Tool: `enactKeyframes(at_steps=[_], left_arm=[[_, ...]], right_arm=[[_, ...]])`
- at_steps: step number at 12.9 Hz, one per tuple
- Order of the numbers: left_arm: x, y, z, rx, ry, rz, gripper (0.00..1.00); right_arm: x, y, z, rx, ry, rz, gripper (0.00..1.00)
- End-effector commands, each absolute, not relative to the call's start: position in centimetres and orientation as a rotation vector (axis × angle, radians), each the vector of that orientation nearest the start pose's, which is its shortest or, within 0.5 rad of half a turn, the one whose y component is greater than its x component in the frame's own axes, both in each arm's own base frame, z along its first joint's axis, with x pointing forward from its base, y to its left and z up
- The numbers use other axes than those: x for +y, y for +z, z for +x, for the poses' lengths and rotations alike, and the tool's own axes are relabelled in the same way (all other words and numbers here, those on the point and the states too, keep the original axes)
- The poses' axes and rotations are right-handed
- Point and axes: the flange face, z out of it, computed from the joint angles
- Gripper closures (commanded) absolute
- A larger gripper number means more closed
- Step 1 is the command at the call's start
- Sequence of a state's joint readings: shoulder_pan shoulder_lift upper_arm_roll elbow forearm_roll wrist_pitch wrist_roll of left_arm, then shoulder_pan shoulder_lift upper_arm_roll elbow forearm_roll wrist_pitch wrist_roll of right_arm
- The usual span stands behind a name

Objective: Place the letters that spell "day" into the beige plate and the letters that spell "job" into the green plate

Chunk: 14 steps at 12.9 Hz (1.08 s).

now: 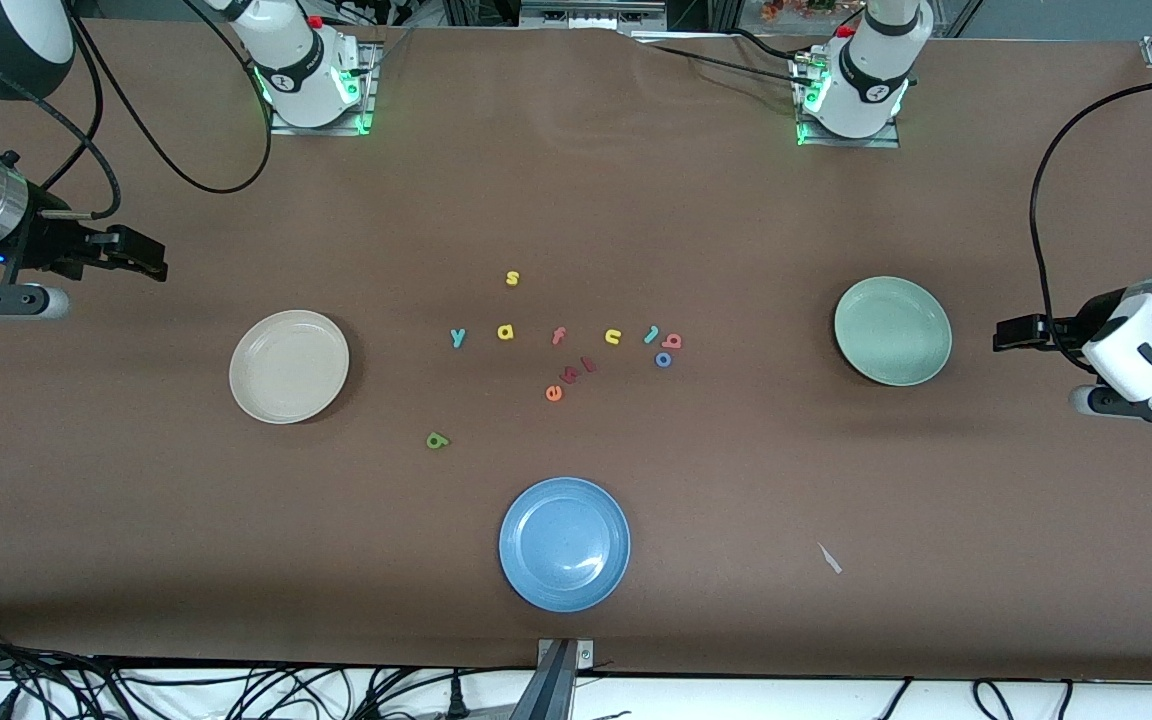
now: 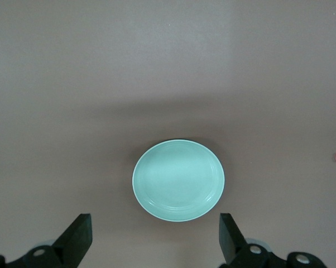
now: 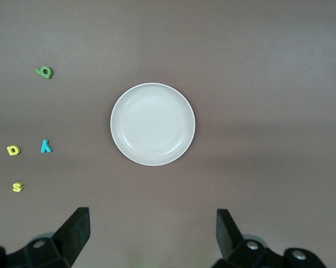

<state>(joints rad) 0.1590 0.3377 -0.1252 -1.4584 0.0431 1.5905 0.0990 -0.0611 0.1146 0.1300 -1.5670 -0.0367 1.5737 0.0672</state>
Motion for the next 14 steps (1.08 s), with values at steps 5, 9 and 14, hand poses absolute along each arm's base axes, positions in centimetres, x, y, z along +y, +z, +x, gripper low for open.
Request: enactKeyframes(at_steps=[5, 9, 14], left_arm=[[3.74, 48.15, 63.58, 0.119, 0.302, -3.126, 0.0], [3.74, 48.14, 63.56, 0.119, 0.304, -3.126, 0.0], [3.74, 47.96, 63.62, 0.119, 0.307, -3.126, 0.0]], right_arm=[[3.22, 56.71, 58.6, 0.009, 0.162, -3.143, 0.0], [3.02, 56.18, 58.95, 0.007, 0.177, -3.141, 0.0], [3.11, 56.18, 58.95, 0.007, 0.177, -3.141, 0.0]])
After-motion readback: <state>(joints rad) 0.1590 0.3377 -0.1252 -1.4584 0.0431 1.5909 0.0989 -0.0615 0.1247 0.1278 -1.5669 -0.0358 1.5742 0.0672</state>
